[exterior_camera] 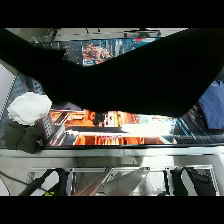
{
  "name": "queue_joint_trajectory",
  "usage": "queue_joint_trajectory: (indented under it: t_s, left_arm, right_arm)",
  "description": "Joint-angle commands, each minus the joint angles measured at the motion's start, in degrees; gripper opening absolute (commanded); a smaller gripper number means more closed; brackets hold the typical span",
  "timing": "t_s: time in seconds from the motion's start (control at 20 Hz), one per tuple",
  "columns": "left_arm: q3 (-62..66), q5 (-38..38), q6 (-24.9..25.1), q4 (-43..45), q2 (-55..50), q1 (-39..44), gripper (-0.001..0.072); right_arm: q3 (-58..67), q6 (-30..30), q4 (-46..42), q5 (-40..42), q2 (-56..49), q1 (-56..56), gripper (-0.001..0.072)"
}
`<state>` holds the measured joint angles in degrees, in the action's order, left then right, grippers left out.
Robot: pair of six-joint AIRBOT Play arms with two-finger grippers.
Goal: Fold the shirts.
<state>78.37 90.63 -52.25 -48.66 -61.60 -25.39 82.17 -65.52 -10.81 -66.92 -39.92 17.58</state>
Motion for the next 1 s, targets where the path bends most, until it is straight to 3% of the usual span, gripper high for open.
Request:
queue_joint_trajectory:
  t_s: [0.0,0.15,0.35,0.5,0.6,0.8,0.85,0.9,0.95]
  left_arm:
    - [0.04,-10.64,2.6,11.34,8.24,-3.1,0.0026]
    - [-0.02,-21.03,-4.74,40.26,9.94,-3.15,0.003]
    - [-0.02,-26.4,-6.78,61.75,0.81,8.41,0.0028]
    - [0.09,-35.1,-6.73,71.08,-12.39,16.52,0.0028]
    - [0.7,-40.15,-5.35,70.97,-22.77,17.99,0.0032]
    - [12.33,-33.24,-3.96,70.97,-42.03,17.9,0.0028]
    - [16.0,-30.16,-3.96,71.1,-45.2,17.75,0.0101]
    - [19.34,-27.04,-4.0,71.08,-47.28,17.11,0.035]
    - [22.14,-23.85,-4.0,71.14,-48.39,16.28,0.0513]
  right_arm:
    - [1.16,1.2,-0.79,-1.18,-1.29,0.5,0.0021]
    - [0.22,1.2,-5.2,-3.67,-6.56,-1.05,0.0021]
    - [-4.55,1.29,-15.04,-1.66,-17.92,-8.15,0.0021]
    - [-6.34,2.14,-21.9,5.33,-30.03,-11.67,0.0021]
    - [-6.32,2.12,-22.56,10.93,-39.28,-11.45,0.0021]
    - [-6.12,4.9,-16.04,22.91,-53.99,-11.06,0.0023]
    - [-5.97,6.36,-12.11,23.89,-56.11,-10.69,0.003]
    - [-5.38,7.65,-9.33,23.54,-57.48,-10.1,0.0113]
    - [-4.74,8.68,-8.87,22.58,-57.83,-9.27,0.0321]
